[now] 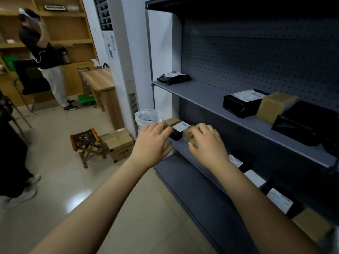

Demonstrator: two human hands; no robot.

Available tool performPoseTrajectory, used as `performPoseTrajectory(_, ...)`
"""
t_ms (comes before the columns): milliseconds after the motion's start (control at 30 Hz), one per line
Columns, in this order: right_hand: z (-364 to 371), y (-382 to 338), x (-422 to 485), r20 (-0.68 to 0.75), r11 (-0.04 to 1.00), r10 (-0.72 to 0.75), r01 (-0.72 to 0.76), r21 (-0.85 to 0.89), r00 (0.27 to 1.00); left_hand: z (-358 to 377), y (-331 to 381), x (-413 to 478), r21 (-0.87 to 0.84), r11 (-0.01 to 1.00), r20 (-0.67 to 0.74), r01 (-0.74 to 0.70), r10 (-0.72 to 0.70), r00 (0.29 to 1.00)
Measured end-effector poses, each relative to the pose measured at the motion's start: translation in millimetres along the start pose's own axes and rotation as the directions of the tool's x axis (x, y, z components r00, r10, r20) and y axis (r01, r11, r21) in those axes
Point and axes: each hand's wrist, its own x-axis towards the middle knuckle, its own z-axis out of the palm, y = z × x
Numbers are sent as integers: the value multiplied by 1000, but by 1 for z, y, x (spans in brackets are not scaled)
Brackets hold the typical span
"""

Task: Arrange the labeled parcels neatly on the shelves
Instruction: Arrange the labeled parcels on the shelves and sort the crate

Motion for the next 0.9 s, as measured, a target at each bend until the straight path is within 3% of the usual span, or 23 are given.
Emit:
performPoseTrajectory(533,47,98,163,-159,977,182,-196,-81,970,122,-74,199,-117,969,-171,-218,197,965)
performPoseTrajectory(900,41,182,164,-275,834,461,-518,-190,843,202,-35,302,-331,843,-257,-424,351,900)
